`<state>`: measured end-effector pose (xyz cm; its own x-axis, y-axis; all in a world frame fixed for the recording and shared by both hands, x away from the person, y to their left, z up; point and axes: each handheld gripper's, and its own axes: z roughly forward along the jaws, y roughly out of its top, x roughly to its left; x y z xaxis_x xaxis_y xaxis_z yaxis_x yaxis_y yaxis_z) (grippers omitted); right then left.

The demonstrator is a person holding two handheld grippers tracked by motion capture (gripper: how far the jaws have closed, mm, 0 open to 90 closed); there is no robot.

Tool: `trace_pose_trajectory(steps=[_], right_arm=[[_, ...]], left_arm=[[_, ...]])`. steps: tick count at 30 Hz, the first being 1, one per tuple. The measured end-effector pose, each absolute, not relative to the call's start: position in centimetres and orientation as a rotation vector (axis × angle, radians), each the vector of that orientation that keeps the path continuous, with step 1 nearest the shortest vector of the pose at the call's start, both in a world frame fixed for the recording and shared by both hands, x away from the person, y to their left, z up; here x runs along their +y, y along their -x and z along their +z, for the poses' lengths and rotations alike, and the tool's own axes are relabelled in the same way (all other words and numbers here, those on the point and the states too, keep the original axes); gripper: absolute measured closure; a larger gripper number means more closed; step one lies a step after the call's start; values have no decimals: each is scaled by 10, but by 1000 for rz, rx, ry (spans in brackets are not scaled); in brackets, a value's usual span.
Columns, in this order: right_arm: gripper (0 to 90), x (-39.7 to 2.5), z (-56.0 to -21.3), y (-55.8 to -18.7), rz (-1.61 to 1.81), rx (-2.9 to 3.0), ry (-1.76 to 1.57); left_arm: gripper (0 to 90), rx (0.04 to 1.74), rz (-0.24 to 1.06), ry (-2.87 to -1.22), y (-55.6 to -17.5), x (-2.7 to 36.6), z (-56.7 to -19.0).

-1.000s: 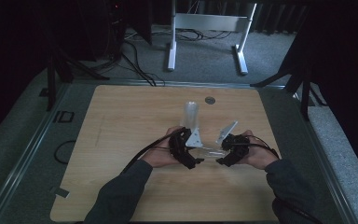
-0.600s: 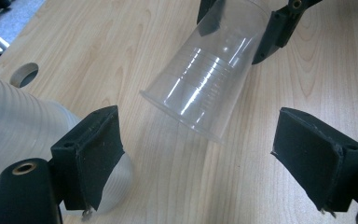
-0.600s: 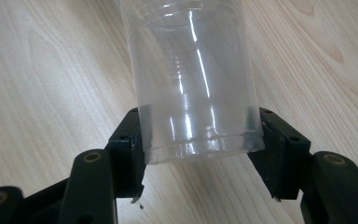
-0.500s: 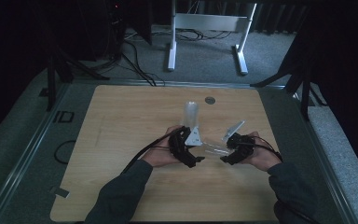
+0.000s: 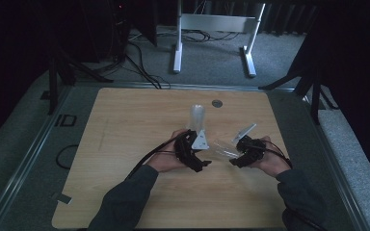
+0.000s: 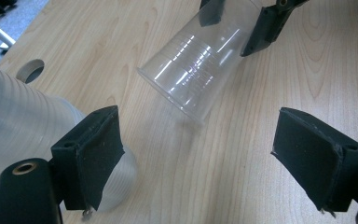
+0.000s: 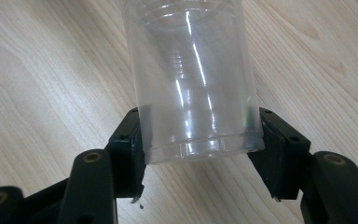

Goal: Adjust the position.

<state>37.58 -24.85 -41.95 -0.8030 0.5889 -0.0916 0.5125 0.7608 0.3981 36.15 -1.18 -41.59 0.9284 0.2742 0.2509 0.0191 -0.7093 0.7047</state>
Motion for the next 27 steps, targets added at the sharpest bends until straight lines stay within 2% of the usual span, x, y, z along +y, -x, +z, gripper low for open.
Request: trace_pose_trajectory(steps=[27], right_arm=[[417, -263, -428, -380, 533, 2558, -1076]], left_arm=[[214, 276, 421, -2309, -367, -12, -418]])
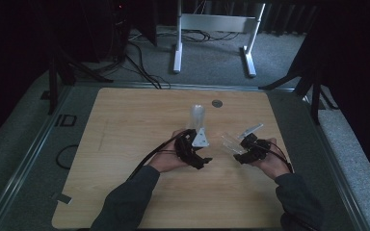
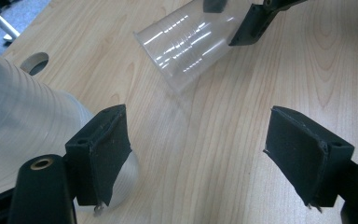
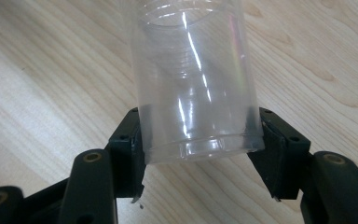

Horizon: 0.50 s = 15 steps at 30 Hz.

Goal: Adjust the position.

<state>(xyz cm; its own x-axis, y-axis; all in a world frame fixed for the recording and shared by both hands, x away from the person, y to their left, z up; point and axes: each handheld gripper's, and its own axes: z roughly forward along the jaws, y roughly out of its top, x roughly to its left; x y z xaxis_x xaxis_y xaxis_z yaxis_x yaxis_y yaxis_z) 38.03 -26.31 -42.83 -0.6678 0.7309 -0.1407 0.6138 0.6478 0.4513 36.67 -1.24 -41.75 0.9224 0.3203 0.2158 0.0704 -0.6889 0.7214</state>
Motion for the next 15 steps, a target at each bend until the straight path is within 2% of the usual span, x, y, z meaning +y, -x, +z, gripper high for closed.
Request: trace_pose_trajectory(steps=[15], right_arm=[[417, -265, -434, -380, 549, 2410, -1191]], left_arm=[[217, 307, 418, -2292, -369, -11, -417]])
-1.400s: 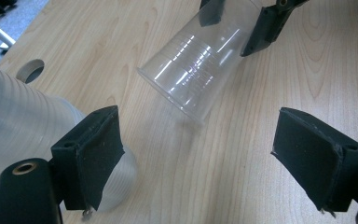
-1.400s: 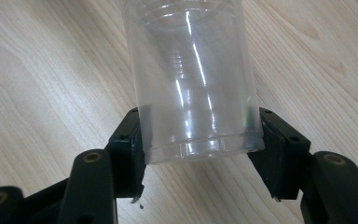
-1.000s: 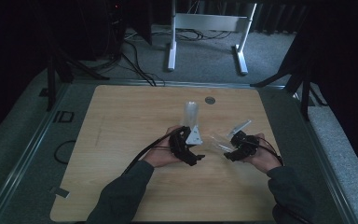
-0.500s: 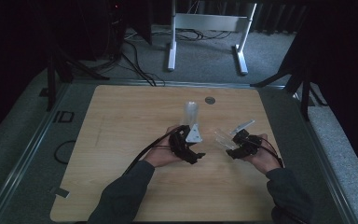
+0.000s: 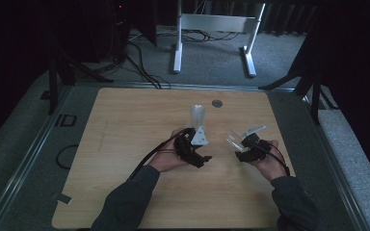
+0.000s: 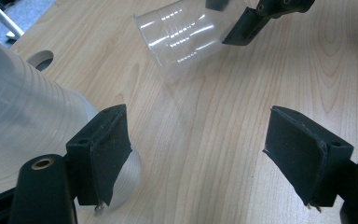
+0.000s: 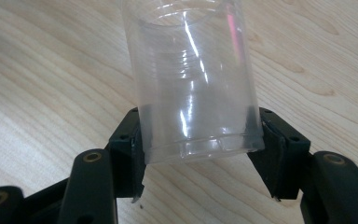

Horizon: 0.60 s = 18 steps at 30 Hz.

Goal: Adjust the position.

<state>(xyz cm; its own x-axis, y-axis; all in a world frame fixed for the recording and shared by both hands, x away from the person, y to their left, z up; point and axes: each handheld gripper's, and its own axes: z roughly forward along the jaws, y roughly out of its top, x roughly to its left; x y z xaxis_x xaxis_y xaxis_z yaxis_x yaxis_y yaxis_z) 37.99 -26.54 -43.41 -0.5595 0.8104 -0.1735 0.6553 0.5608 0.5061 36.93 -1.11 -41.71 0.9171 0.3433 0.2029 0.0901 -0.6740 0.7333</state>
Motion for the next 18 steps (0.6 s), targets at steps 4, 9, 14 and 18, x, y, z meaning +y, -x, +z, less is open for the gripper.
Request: trace_pose_trajectory(steps=[4, 9, 14, 18], right_arm=[[417, -268, -434, -380, 573, 2368, -1244], [418, -270, -436, -379, 590, 2334, -1276], [418, -273, -438, -378, 597, 2287, -1313], [418, -274, -439, -378, 613, 2258, -1335]], left_arm=[[217, 311, 418, -2294, -369, -12, -417], [217, 321, 414, -2277, -370, -12, -417], [228, 334, 399, -2258, -371, -9, -418], [228, 345, 399, -2256, -372, -8, -419]])
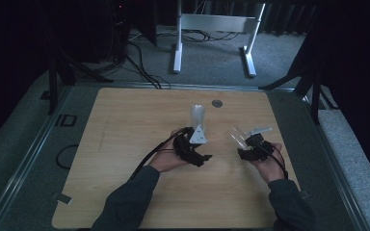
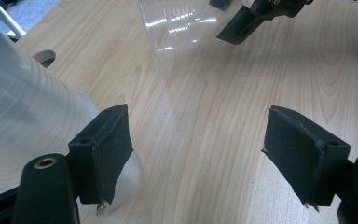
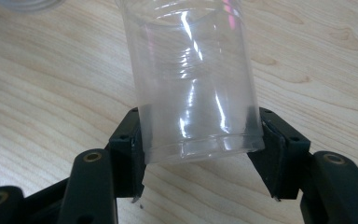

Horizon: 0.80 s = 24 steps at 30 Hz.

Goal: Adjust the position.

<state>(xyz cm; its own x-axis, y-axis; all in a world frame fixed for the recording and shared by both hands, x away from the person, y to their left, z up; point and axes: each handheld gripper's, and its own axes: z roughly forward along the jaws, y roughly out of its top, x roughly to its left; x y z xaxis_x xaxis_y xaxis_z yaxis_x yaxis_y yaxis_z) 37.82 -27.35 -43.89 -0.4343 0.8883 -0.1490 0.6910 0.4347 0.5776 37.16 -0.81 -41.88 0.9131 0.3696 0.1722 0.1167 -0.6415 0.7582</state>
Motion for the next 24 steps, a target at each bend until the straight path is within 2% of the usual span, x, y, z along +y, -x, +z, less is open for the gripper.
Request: trace_pose_trajectory(steps=[24], right_arm=[[419, -265, -446, -373, 741, 2045, -1451]], left_arm=[[229, 390, 375, -2230, -373, -11, -421]])
